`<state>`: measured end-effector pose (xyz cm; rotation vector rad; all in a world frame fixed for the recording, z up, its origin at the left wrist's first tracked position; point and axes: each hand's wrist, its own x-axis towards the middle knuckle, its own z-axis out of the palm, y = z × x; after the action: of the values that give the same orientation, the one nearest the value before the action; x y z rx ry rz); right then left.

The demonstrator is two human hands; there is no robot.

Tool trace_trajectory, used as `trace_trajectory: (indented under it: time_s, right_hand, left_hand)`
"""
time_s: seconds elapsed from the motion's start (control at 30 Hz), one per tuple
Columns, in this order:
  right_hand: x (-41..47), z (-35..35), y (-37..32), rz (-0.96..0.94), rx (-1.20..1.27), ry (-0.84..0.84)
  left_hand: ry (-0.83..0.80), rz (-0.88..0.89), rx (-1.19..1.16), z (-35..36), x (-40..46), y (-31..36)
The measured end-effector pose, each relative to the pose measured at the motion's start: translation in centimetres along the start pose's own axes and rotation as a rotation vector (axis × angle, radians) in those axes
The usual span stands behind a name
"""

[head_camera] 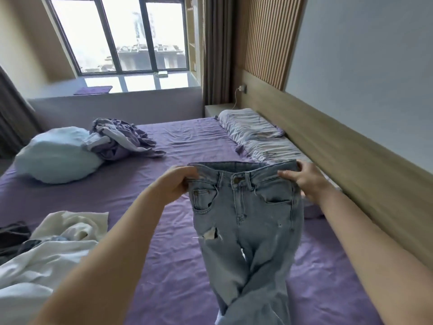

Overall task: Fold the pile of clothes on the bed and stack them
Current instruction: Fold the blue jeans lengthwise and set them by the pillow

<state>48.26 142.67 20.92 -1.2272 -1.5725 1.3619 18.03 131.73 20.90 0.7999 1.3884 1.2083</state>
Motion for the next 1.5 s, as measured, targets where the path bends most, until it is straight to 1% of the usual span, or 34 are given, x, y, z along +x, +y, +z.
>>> trace_trajectory:
  time_s: [0.07,0.1,0.17,0.27,0.4,0.5,0.6,0.67,0.77,0.87,0.9,1.0,1.07,1.1,1.17,1.23,1.3,1.37,1.43,1.5]
  right_hand:
    - [-0.8,0.1,-2.7,-0.115,-0.204,0.087]
    - [-1.1,0.2,-3.9,-0.162,-0.294,0.138]
    - [-1.9,0.3,-6.4,-0.235,-0.434,0.245]
    - [-2.7,0.4,-10.1,-0.361,-0.569,0.377]
    - [-3.7,0.2,-16.1,-0.565,-0.492,0.469]
    - [-3.6,-0.4,-20.3,-0.637,-0.386,0.514]
    - [-2.9,-0.9,-23.2,-0.692,-0.321,0.543]
    - [-2.3,-1.1,-24.3,-0.751,-0.334,0.516]
    - [-1.4,-1.6,-25.2,-0.821,-0.426,0.502]
    - [0.0,-2.8,-26.8,-0.850,-0.478,0.519]
    - [0.4,-3.3,-27.6,-0.862,-0.444,0.516]
    - [1.4,-4.7,-30.5,-0.878,-0.207,0.485]
    - [2.2,-5.5,-31.9,-0.850,-0.088,0.464]
    - [2.6,-5.9,-32.4,-0.831,-0.069,0.461]
    - [3.5,-6.2,-32.9,-0.779,-0.084,0.463]
    - [4.1,-6.3,-33.0,-0.736,-0.132,0.450]
    - [4.5,-6.1,-32.7,-0.716,-0.184,0.431]
    - [4.9,-5.8,-32.2,-0.676,-0.200,0.408]
    - [5.0,-5.2,-31.7,-0.586,-0.111,0.310]
    - [4.6,-4.3,-31.1,-0.424,0.134,0.075]
  left_hand:
    - [-0.035,0.083,0.138,-1.1,-1.1,2.5]
    - [-0.022,0.123,0.241,-1.6,-1.7,3.6]
    - [0.094,0.217,0.436,-2.4,-2.6,5.9]
    - [0.234,0.382,0.544,-3.4,-3.7,9.5]
    - [0.407,0.632,0.654,-3.5,-5.6,15.5]
    - [0.408,0.688,0.612,-3.1,-6.9,19.5]
    - [0.471,0.727,0.658,-2.6,-7.3,21.9]
    - [0.546,0.768,0.709,-1.9,-7.5,22.5]
    - [0.660,0.856,0.718,-1.0,-7.7,23.3]
    - [0.715,0.970,0.706,-0.4,-8.1,26.3]
    - [0.727,0.999,0.690,-0.2,-8.4,27.6]
    - [0.767,1.068,0.676,1.0,-9.4,31.5]
    - [0.784,1.089,0.661,1.9,-9.4,32.9]
    - [0.809,1.088,0.653,2.4,-9.2,33.3]
    - [0.892,1.048,0.661,3.1,-8.5,33.2]
    - [0.942,0.992,0.658,4.0,-7.6,32.5]
    - [0.959,0.930,0.627,4.7,-6.8,31.5]
    - [0.954,0.817,0.555,5.4,-6.1,30.6]
    - [0.894,0.710,0.367,6.1,-5.6,29.8]
    - [0.804,0.649,0.168,7.1,-5.1,29.0]
